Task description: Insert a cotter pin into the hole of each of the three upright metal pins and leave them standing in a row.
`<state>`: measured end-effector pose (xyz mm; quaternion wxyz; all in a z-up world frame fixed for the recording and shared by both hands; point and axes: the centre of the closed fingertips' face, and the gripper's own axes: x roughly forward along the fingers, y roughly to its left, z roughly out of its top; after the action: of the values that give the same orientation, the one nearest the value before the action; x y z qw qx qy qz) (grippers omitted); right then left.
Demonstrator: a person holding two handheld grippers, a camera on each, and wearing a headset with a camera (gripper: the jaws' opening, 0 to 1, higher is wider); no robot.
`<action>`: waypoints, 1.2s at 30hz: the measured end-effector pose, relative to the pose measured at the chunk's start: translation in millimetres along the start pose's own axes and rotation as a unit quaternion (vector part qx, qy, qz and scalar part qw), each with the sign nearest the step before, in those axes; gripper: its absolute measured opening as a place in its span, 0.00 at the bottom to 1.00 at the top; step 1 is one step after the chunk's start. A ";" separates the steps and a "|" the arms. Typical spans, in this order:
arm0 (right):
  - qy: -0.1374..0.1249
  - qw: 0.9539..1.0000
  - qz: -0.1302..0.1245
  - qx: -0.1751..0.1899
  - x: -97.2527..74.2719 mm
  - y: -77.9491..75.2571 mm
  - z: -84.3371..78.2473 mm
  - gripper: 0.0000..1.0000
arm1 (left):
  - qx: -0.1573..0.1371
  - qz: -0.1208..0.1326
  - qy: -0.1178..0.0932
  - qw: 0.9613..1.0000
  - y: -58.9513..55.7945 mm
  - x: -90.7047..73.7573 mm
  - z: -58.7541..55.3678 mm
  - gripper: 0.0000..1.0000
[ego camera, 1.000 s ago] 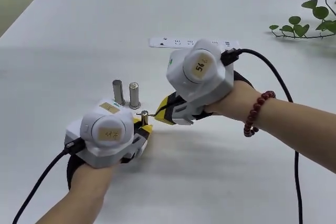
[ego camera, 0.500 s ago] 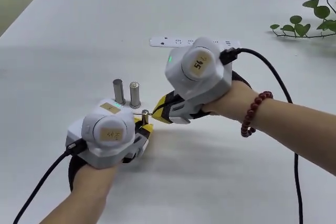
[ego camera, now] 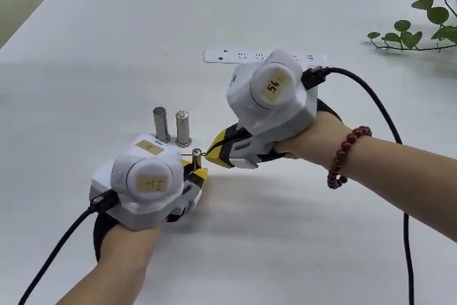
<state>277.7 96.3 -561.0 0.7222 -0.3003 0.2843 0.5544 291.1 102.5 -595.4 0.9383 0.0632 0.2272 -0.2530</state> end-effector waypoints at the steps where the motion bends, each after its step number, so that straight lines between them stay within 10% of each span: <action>1: 0.000 1.000 0.000 0.002 -0.1 0.3 0.0 0.00 | -0.001 0.001 0.000 1.000 0.0 0.0 0.0 0.06; 17: -0.028 0.991 -0.036 0.126 -19.3 -10.1 -23.5 0.21 | -0.007 0.018 -0.004 1.000 7.4 0.5 0.5 0.06; 36: -0.034 0.984 -0.038 0.171 -21.9 -4.0 -31.3 0.22 | -0.010 0.029 0.005 1.000 27.3 -3.0 -1.6 0.06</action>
<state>274.3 58.3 -564.8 0.7929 -0.1641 0.3384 0.4794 301.9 127.8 -595.3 0.9448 0.0613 0.2323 -0.2227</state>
